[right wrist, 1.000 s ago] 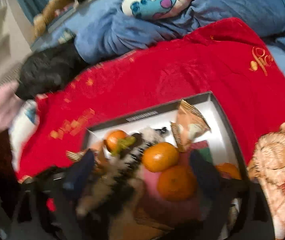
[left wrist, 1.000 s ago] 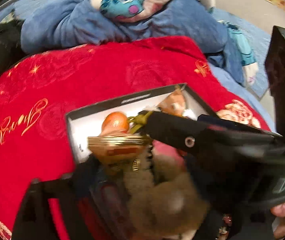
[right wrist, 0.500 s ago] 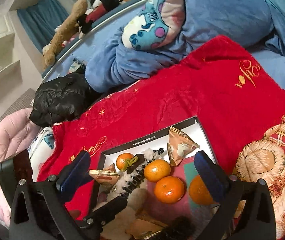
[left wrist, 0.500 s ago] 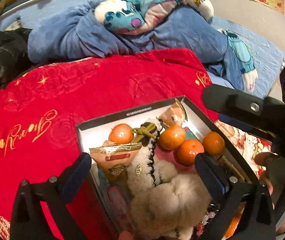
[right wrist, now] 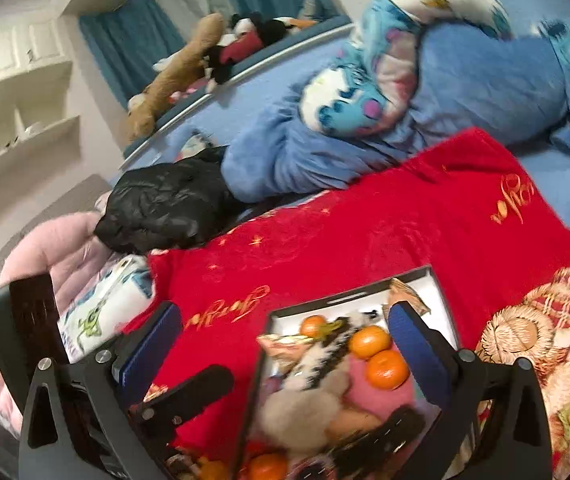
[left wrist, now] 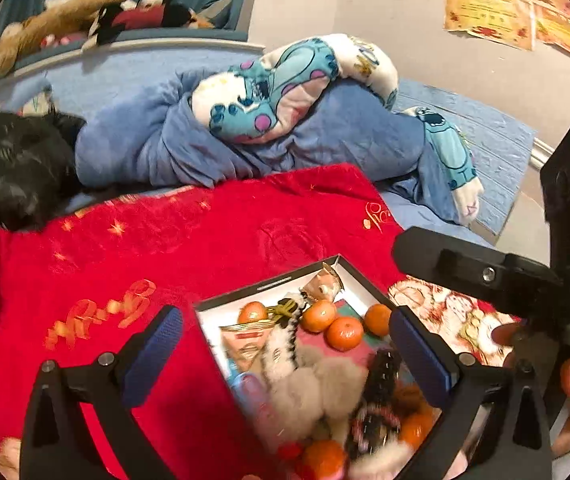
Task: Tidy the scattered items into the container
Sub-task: 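Withdraw both tools from the box back toward the scattered pile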
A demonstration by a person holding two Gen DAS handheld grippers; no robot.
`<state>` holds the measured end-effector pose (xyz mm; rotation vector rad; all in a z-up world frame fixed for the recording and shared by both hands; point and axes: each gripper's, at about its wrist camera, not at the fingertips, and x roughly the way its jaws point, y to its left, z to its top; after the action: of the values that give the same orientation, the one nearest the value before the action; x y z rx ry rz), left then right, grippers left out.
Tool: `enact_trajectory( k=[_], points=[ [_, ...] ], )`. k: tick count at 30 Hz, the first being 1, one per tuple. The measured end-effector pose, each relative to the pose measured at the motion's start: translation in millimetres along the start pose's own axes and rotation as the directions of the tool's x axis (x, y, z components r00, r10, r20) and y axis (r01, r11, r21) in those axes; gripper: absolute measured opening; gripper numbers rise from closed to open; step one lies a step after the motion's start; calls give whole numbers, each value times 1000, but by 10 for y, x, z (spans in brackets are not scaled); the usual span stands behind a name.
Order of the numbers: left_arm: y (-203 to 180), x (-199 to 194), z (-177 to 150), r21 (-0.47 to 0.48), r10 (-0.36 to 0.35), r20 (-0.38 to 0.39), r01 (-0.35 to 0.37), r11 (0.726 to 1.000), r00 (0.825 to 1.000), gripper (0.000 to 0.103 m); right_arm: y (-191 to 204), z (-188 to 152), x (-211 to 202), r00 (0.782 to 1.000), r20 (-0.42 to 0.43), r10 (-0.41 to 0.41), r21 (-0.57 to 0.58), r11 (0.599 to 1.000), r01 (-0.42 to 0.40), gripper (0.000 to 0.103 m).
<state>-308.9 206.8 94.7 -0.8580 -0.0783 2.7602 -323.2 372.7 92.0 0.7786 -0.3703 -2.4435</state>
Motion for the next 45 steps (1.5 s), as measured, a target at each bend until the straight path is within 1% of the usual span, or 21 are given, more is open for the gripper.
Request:
enact_trajectory(
  k=[2,4,6,9,11,13,16,18,21,23,25,26,28,30,32,34,37,39,41,44,45],
  points=[
    [49,-295,37,30,42,19,-43,999,999,103,247,21,-183,1000,27,8,-17,1000,-7,103],
    [138,-647,66,42,86,55,-89,995,995,103,477,28,-327,999,32,21,-30,999,-20,103],
    [271,-1020,83,30,105,89,-108,994,990,103,782,21,-501,998,51,34,-67,997,-30,103],
    [448,-1514,109,8,135,122,-137,991,983,103,1107,-4,-660,997,63,43,-97,995,-37,103],
    [539,-1810,102,1,154,137,-156,988,979,103,1336,-40,-779,994,94,53,-104,994,-43,103],
    [623,-2120,46,4,183,163,-186,983,970,103,1547,-116,-876,991,123,59,-115,992,-45,103],
    [766,-2529,-149,-2,238,200,-243,970,950,103,1801,-313,-953,986,155,65,-136,990,-44,103],
    [902,-2737,-347,-24,286,196,-287,958,938,103,1927,-461,-965,984,169,52,-143,989,-28,103],
    [1096,-2947,-722,-47,349,186,-347,937,918,103,2090,-828,-965,980,190,59,-181,983,-24,103],
    [1222,-2998,-964,-63,374,169,-369,927,912,103,2143,-1025,-959,974,220,56,-187,982,-15,103],
    [1383,-3030,-1220,-97,381,148,-370,924,913,103,2193,-1195,-911,974,221,55,-199,980,-10,103],
    [1447,-3029,-1310,-117,376,144,-362,925,915,103,2195,-1263,-893,972,225,62,-194,981,-18,103],
    [1575,-2976,-1509,-155,341,138,-319,935,930,103,2192,-1428,-840,969,230,90,-184,982,-48,103],
    [1681,-2872,-1660,-166,311,121,-290,943,942,103,2190,-1602,-751,972,217,89,-199,979,-46,103],
    [1743,-2744,-1773,-171,333,100,-314,934,938,103,2168,-1767,-634,976,205,72,-204,979,-29,103],
    [1795,-2633,-1941,-174,315,74,-299,938,946,103,2072,-1909,-528,980,189,66,-162,986,-36,103],
    [1839,-2434,-2133,-190,293,33,-282,941,956,103,1946,-2051,-400,987,148,60,-94,995,-47,103],
    [1891,-2254,-2231,-207,260,-21,-258,944,965,103,1893,-2137,-310,994,110,31,-100,995,-20,100],
    [1925,-2119,-2309,-211,249,-55,-255,943,967,103,1866,-2169,-285,996,86,4,-124,992,7,98],
    [1930,-1951,-2434,-198,237,-94,-251,947,967,103,1780,-2177,-339,995,102,1,-122,992,12,98],
    [1922,-1893,-2469,-190,235,-111,-252,949,966,100,1736,-2179,-346,995,105,-2,-113,994,14,98]
  ],
)
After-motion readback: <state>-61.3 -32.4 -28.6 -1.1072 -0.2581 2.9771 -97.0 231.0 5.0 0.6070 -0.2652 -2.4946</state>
